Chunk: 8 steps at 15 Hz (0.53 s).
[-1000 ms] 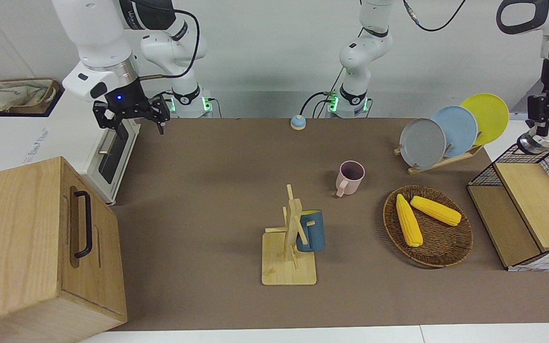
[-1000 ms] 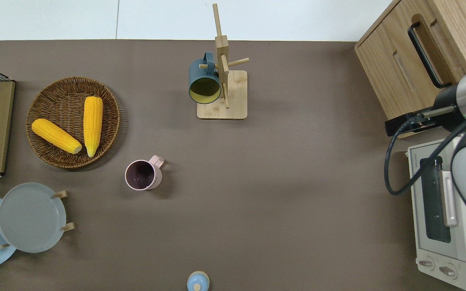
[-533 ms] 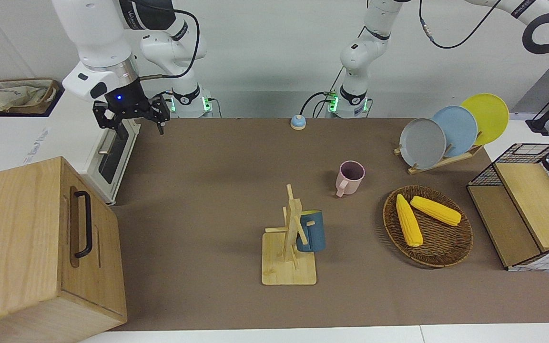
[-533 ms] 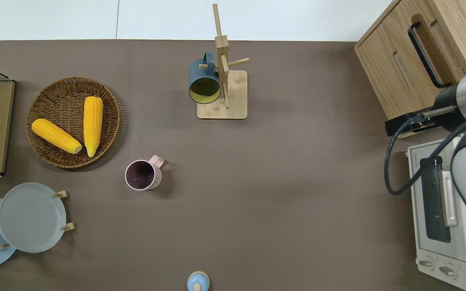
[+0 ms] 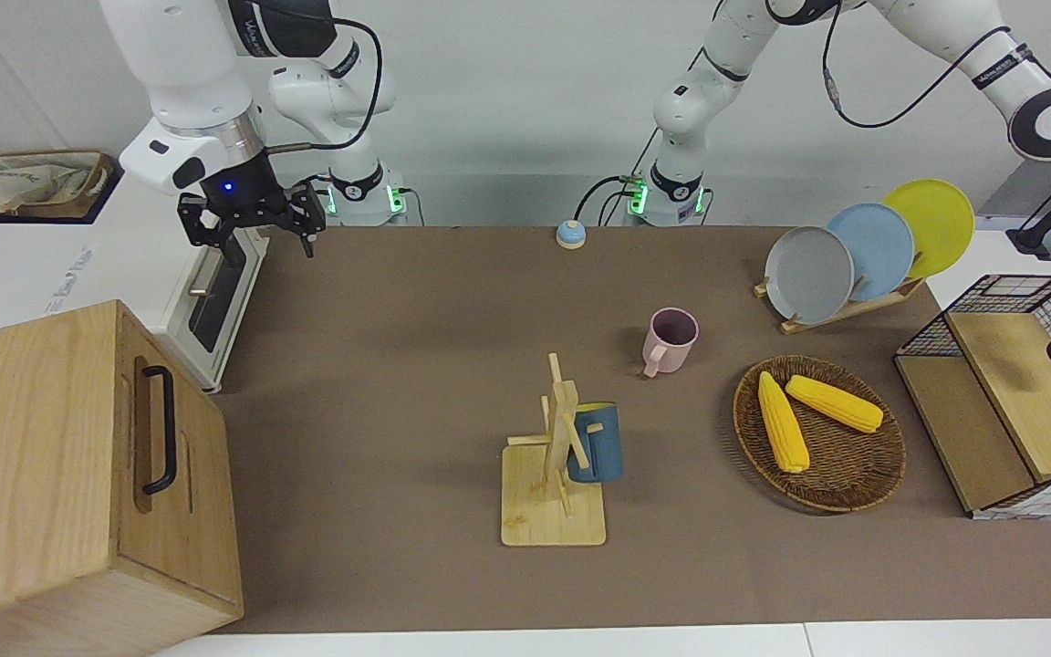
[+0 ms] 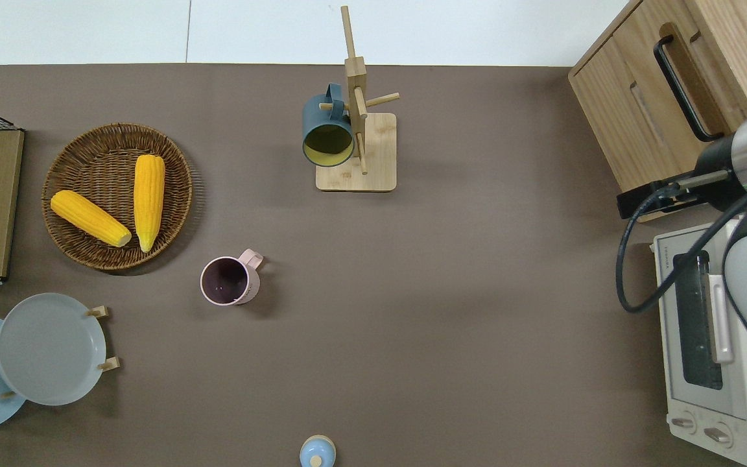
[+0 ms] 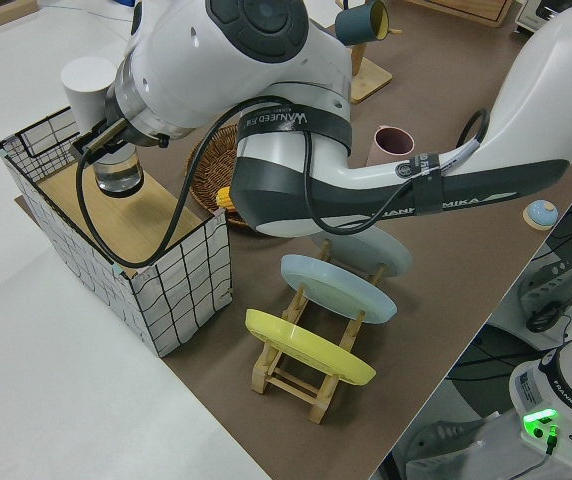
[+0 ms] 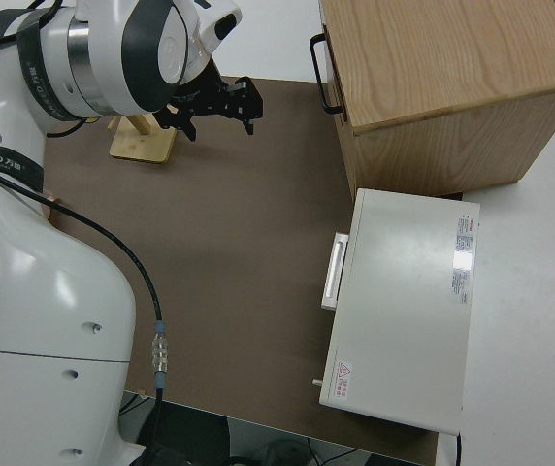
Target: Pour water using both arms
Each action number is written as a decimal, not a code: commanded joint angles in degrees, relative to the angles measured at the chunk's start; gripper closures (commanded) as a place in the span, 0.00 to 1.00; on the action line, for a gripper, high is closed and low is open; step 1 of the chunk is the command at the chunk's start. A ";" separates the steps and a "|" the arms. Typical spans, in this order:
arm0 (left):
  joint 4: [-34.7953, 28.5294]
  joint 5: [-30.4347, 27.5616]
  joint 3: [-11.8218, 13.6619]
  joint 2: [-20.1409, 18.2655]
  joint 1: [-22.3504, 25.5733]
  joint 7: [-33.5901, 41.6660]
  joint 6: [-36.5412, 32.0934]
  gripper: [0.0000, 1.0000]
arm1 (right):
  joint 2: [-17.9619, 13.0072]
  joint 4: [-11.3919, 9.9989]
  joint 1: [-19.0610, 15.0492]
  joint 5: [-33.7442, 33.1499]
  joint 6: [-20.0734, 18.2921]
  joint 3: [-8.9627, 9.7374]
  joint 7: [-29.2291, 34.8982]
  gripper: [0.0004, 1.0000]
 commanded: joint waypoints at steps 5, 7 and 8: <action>1.47 -2.17 -0.65 3.68 -0.19 3.05 4.76 1.00 | -0.53 -0.06 -0.36 0.90 -0.69 0.06 -0.46 0.01; 0.94 -2.17 -0.65 4.65 -0.36 4.28 5.64 1.00 | -0.53 -0.06 -0.36 0.90 -0.69 0.15 -0.46 0.01; 0.94 -2.17 -0.65 5.00 -0.19 4.81 5.64 1.00 | -0.53 -0.06 -0.36 0.90 -0.69 0.15 -0.46 0.01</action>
